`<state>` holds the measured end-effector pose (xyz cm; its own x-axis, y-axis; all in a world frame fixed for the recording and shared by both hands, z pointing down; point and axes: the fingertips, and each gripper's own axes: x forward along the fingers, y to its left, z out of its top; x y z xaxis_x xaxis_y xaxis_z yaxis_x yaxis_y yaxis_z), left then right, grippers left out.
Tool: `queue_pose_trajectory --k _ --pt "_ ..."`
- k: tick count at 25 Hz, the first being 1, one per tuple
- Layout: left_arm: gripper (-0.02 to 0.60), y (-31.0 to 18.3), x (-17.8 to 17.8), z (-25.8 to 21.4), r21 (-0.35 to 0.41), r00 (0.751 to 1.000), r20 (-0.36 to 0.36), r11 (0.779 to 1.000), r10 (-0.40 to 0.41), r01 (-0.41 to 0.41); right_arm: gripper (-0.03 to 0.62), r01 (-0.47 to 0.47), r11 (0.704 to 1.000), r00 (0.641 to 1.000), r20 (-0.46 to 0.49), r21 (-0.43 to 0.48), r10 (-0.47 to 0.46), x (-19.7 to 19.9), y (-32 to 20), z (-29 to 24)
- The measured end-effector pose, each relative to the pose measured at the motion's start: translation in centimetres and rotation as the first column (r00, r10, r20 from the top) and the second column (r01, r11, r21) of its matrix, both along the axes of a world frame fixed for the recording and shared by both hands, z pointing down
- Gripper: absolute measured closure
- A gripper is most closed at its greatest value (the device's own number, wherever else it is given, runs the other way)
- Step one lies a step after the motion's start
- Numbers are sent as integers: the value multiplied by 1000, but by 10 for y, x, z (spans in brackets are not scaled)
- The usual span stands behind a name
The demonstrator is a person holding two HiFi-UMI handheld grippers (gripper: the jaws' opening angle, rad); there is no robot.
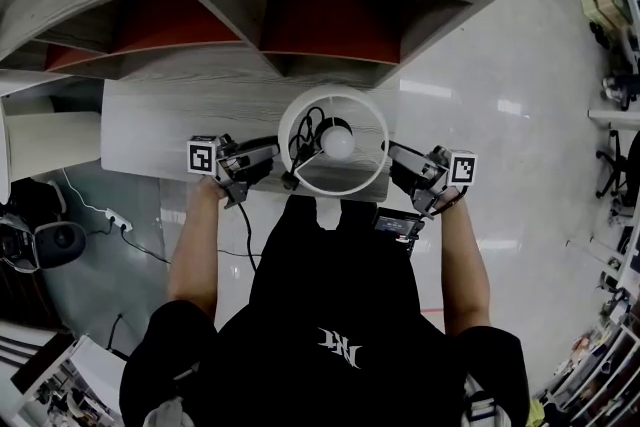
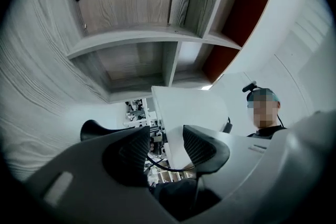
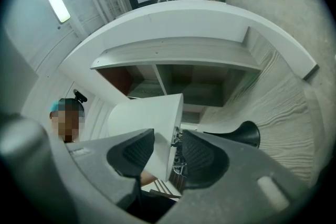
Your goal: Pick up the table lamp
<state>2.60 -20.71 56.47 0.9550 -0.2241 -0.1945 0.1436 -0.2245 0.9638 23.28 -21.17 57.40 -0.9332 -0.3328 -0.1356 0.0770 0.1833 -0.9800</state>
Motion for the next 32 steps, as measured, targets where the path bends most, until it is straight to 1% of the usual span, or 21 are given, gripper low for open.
queue_pose_trajectory --k 2,4,6,10,13,20,23,26,29,32 --pt "388 -1 1 -3 -3 1000 -16 1000 -6 6 446 3 1000 1000 23 10 -3 -2 0 -8" --pt "399 -4 3 -10 21 1000 -20 1000 -14 15 471 0 1000 1000 29 21 -1 -2 -1 -11" --pt "420 -2 2 -10 29 999 -31 1000 -4 5 473 -3 1000 1000 27 23 3 -1 -2 -11" --pt "462 4 -2 -3 2 998 -66 1000 15 -15 476 1 1000 999 33 16 -2 2 0 -5" --pt "468 5 -2 -3 -4 997 -74 1000 14 -14 476 11 1000 999 45 12 -12 1 2 -5" --pt "471 5 -2 -5 -4 998 -65 1000 5 -5 476 6 1000 1000 18 3 -6 2 2 -2" --pt "469 -1 2 -19 23 998 -64 1000 -13 14 477 7 1000 999 39 7 -8 1 1 -9" --pt "469 1 -1 -15 21 998 -69 1000 1 0 477 2 1000 1000 27 26 -3 5 -2 -6" --pt "471 -1 -1 -20 59 999 -52 998 2 1 477 -5 999 1000 26 38 4 5 -5 -13" --pt "469 -4 -1 -26 78 999 -46 997 -6 9 477 -4 999 999 33 47 3 2 -7 -25"
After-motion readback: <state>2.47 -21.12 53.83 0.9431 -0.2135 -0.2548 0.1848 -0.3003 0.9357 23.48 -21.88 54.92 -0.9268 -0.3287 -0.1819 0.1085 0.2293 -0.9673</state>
